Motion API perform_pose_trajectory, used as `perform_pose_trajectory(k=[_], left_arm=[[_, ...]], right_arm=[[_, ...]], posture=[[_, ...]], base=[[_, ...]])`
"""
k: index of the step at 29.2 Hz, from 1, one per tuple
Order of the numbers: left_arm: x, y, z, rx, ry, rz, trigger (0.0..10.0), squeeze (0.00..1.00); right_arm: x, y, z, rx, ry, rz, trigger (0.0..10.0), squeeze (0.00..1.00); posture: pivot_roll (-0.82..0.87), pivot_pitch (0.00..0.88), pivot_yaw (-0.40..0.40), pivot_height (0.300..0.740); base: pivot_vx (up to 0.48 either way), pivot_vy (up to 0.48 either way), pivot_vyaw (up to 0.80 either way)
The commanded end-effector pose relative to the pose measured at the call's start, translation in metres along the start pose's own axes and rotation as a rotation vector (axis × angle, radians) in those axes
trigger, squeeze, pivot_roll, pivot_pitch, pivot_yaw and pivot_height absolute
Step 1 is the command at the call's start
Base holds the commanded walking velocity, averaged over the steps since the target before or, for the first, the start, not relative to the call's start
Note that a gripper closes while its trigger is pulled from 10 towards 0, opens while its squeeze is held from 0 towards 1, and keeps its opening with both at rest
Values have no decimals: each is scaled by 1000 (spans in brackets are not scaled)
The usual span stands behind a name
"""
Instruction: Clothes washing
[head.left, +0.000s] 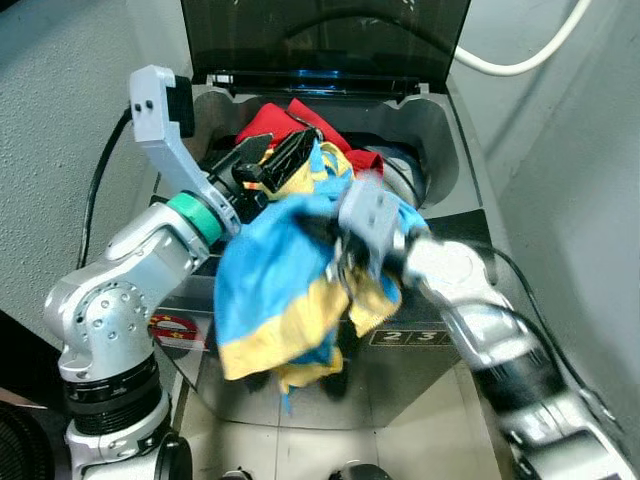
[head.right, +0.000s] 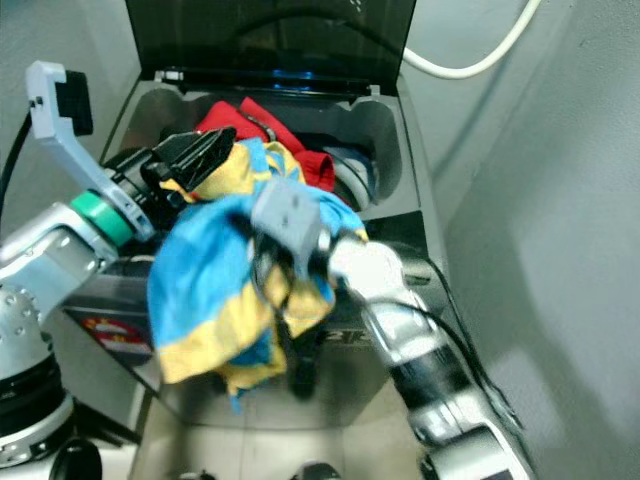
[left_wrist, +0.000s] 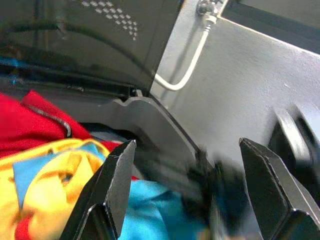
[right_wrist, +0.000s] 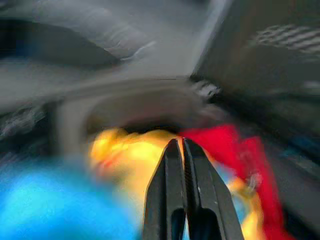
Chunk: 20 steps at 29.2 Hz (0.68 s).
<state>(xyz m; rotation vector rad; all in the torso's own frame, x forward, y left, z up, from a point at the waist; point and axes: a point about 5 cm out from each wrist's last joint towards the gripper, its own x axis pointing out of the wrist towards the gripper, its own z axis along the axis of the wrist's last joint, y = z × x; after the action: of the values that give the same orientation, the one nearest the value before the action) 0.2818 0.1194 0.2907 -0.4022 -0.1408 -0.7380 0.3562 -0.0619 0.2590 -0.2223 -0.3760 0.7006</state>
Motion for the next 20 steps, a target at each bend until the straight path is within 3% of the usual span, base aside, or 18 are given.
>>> perform_pose_trajectory(k=[1, 4, 6, 9, 13, 14, 15, 16, 17, 18, 20], left_arm=[[3, -7, 3, 16, -18, -54, 10000, 0], [6, -6, 7, 33, -38, -46, 10000, 0], [12, -2, 18, 41, -99, -7, 10000, 0], [12, -2, 26, 44, -135, -17, 10000, 0], [5, -4, 25, 70, -117, -42, 10000, 0], [-2, -6, 23, 122, -88, -58, 10000, 0], [-9, -7, 17, 279, -26, -45, 10000, 0], [-9, -7, 17, 279, -26, -45, 10000, 0], [-14, -8, 12, 389, 21, -43, 10000, 0], [-17, -5, 7, 592, 78, 6, 10000, 0], [-17, -5, 7, 592, 78, 6, 10000, 0]], right_arm=[[7, -10, -6, 55, 25, -124, 10000, 0], [18, -15, -1, 66, 17, -189, 10000, 0], [36, -26, 13, 67, -10, -319, 10000, 0], [49, -33, 26, 66, -24, -403, 10000, 0], [57, -33, 40, 24, -53, -363, 10000, 0], [55, -31, 43, -15, -75, -300, 10000, 0], [48, -31, 40, -50, -89, -245, 10000, 0], [48, -31, 40, -50, -89, -245, 10000, 0], [43, -31, 36, -70, -95, -211, 10000, 0], [32, -30, 30, -56, -102, -153, 10000, 0], [32, -30, 30, -56, -102, -153, 10000, 0]], posture=[[-15, 16, 16, 740], [-15, 19, 14, 740], [-11, 21, 10, 740], [1, 19, 3, 740], [14, 18, -1, 740], [15, 23, -2, 740], [10, 24, -4, 740], [10, 24, -4, 740], [10, 24, -4, 740], [8, 25, -5, 740], [8, 25, -5, 740]], base=[[0, 0, 0], [0, 0, 0], [0, 0, 0], [0, 0, 0], [0, 0, 0], [0, 0, 0], [0, 0, 0], [0, 0, 0], [0, 0, 0], [0, 0, 0], [0, 0, 0]])
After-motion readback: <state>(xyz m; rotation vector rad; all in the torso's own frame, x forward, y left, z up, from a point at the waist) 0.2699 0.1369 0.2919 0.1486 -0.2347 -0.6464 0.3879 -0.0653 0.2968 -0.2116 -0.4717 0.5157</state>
